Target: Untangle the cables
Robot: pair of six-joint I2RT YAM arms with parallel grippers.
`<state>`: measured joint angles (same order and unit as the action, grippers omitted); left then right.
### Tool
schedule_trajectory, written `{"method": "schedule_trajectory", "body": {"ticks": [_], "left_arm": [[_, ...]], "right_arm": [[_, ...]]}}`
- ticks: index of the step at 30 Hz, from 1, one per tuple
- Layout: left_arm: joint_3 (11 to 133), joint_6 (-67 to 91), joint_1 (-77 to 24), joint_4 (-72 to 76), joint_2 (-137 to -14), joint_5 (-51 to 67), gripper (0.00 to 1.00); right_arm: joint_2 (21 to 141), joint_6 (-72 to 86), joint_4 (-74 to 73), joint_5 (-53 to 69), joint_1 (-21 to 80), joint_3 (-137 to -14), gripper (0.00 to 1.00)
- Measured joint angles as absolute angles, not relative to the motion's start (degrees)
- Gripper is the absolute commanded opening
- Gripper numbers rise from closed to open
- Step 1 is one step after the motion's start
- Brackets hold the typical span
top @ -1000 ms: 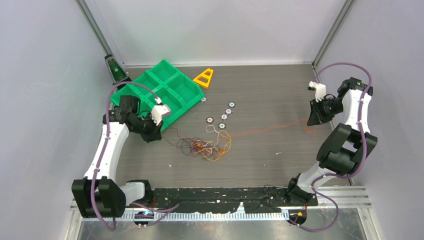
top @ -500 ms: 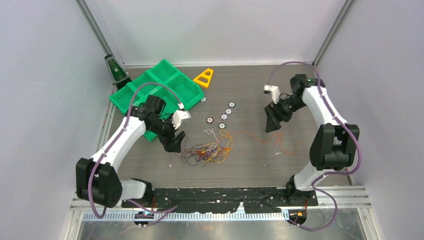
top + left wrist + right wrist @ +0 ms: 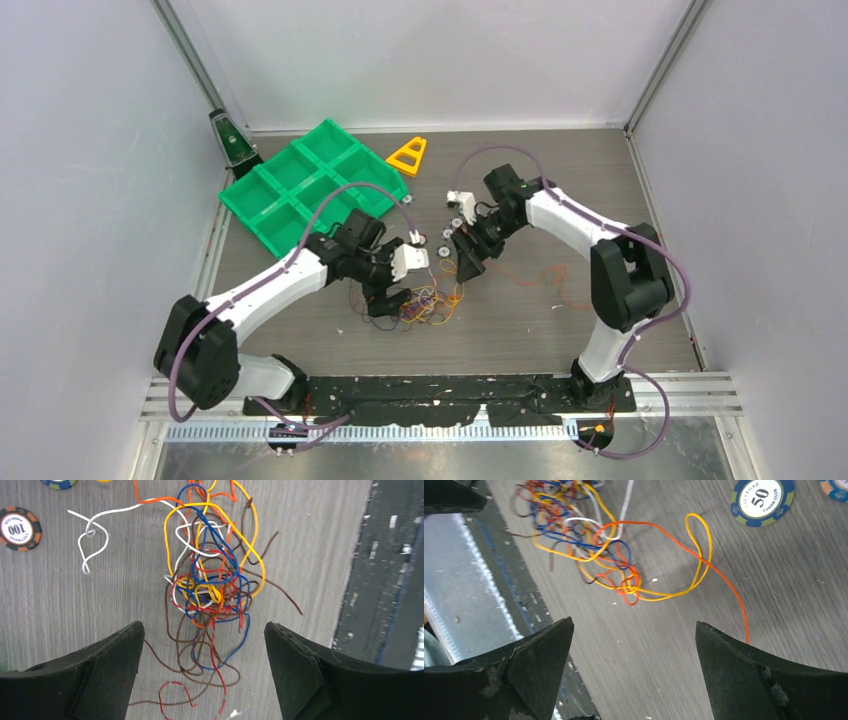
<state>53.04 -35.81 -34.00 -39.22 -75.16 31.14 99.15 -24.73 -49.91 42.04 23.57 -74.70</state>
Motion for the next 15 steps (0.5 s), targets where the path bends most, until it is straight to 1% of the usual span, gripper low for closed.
{"method": "schedule_trajectory", "body": {"ticks": [1, 2, 4, 5, 6, 7, 9, 10, 11, 12, 13, 14, 15], "left_arm": [[52.53, -35.73, -35.00, -37.60, -76.47, 30.09, 0.91], [51.79, -35.59, -35.88, -35.97, -77.47, 28.91, 0.88], [50.41, -35.27, -37.50, -33.45, -78.94, 26.35, 0.76], [50.09, -34.98, -38.28, -32.75, -79.64, 25.10, 0.67], [50.09, -34.81, -38.96, -32.29, -80.34, 23.92, 0.62], [50.09, -34.59, -39.48, -31.53, -80.95, 22.85, 0.61], [50.09, -34.98, -40.47, -30.41, -81.95, 20.97, 0.61], [50.11, -35.18, -41.08, -30.00, -82.54, 19.94, 0.57], [50.11, -35.31, -41.71, -29.76, -83.11, 18.90, 0.46], [50.13, -35.53, -42.41, -29.54, -83.85, 17.45, 0.31], [50.13, -35.81, -43.13, -29.45, -84.62, 16.27, 0.13], [50.13, -35.97, -43.79, -29.50, -85.25, 15.33, 0.01], [50.13, -35.92, -44.18, -29.47, -85.60, 14.46, 0.00]], "right_arm": [[100.36, -23.88, -48.10, 40.86, 24.43, -73.89, 0.98], [101.51, -23.29, -46.83, 39.72, 25.08, -73.30, 0.98], [103.66, -21.96, -45.10, 38.57, 26.06, -72.69, 0.98], [104.71, -20.88, -44.27, 38.48, 26.50, -72.49, 0.98], [105.49, -19.88, -43.35, 38.59, 26.76, -72.20, 0.98], [106.00, -18.72, -42.33, 38.94, 26.98, -71.77, 0.98], [106.28, -16.32, -40.23, 39.83, 27.18, -70.35, 0.99], [106.28, -15.14, -39.48, 40.32, 27.20, -69.65, 0.99], [106.28, -14.28, -38.98, 40.64, 27.18, -69.14, 1.00], [106.28, -13.06, -38.22, 41.15, 27.05, -68.58, 1.00], [106.28, -11.99, -37.60, 41.67, 26.87, -68.14, 0.98], [106.24, -11.09, -37.10, 42.17, 26.48, -67.79, 0.97], [106.10, -10.17, -36.58, 42.72, 26.00, -67.44, 0.95]]}}
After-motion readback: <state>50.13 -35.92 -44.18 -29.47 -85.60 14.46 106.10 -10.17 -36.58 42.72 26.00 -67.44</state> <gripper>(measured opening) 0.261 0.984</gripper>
